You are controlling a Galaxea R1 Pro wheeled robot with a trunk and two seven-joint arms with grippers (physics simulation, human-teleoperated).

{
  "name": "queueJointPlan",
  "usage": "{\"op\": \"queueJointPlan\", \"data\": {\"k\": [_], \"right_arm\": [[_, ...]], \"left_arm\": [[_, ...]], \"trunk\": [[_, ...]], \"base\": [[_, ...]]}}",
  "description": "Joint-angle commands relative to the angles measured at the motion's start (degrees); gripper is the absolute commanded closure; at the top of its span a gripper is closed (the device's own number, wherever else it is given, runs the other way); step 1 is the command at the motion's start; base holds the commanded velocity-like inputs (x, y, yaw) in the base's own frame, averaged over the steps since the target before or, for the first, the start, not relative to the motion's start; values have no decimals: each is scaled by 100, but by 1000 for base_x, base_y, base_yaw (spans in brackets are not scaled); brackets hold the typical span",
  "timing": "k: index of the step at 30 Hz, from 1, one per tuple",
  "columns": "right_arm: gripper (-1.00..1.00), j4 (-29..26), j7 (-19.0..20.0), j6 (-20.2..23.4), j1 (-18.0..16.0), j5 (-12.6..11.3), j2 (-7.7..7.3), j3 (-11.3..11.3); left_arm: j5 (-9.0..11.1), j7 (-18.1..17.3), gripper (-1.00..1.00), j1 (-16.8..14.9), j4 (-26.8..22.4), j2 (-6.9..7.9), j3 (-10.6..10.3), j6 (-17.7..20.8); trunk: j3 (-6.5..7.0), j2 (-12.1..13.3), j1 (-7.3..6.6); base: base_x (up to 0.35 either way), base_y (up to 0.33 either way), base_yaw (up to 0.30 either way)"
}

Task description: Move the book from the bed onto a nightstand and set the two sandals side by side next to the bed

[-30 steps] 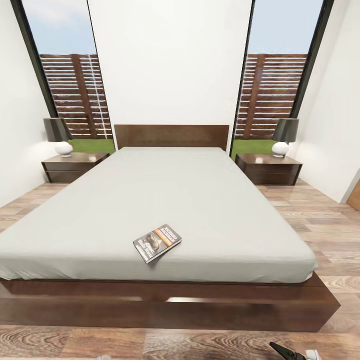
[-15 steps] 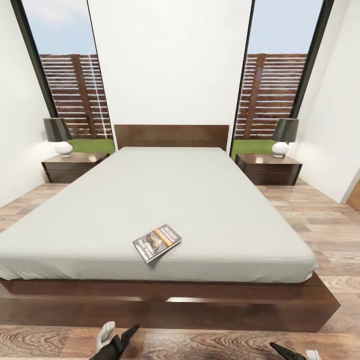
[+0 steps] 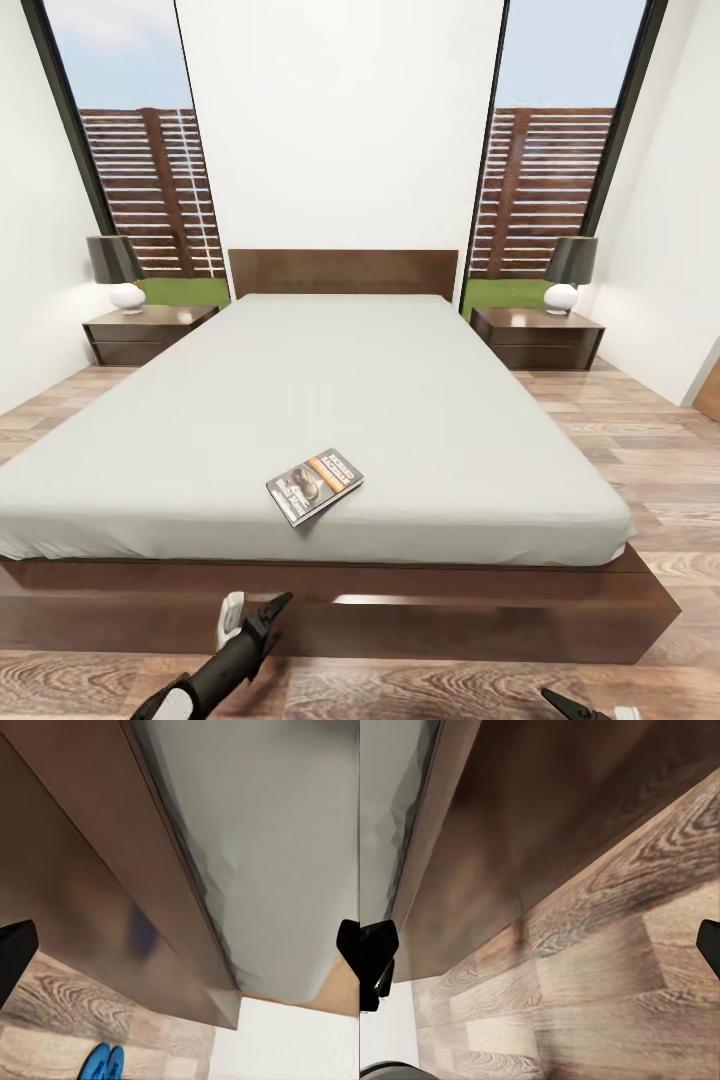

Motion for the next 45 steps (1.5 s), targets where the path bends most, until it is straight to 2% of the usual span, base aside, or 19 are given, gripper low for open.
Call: {"op": "queueJointPlan", "data": {"k": [1,3,4,8,15,19,26,29,38,45], "right_arm": [[-100,19,23,56,-8,-29,0,-6],[-100,20,21,56,-7,-34,3,-18],[-100,21,23,58,-6,-37,4,-28],[-100,21,29,65,-6,-97,6,-38],[-100,15,46,64,1,-508,13,-33],[-100,15,40,67,3,-663,28,-30],[-100,17,38,55,3,-759,146,-34],[-100,15,48,46,4,-770,185,-31],[-100,15,65,39,10,-780,227,-35],[-100,14,68,34,38,-781,286,-35]], "left_arm": [[131,113,-100,-36,-12,-37,26,62],[330,339,-100,-100,-28,-96,24,84],[494,538,-100,-158,-39,-158,23,98],[693,793,-100,-246,-51,-316,22,102],[799,912,-100,-300,-54,-570,16,-181],[818,911,-100,-308,-37,-621,4,-411],[838,895,-100,-313,-11,-637,3,-588],[843,784,-100,-313,-36,-628,2,-615],[796,-52,-100,-314,-70,-612,-25,-821],[780,-271,-100,-314,-74,-604,-31,-991]], "trunk": [[-5,-2,-1],[-5,-2,-1],[-5,-2,-1],[-5,-2,-1],[-5,-2,-1],[-5,-2,-1],[-5,-2,-1],[-5,-2,-1],[-5,-2,-1],[-5,-2,-1]], "base": [[0,0,0],[0,0,0],[0,0,0],[0,0,0],[0,0,0],[0,0,0],[0,0,0],[0,0,0],[0,0,0],[0,0,0]]}}
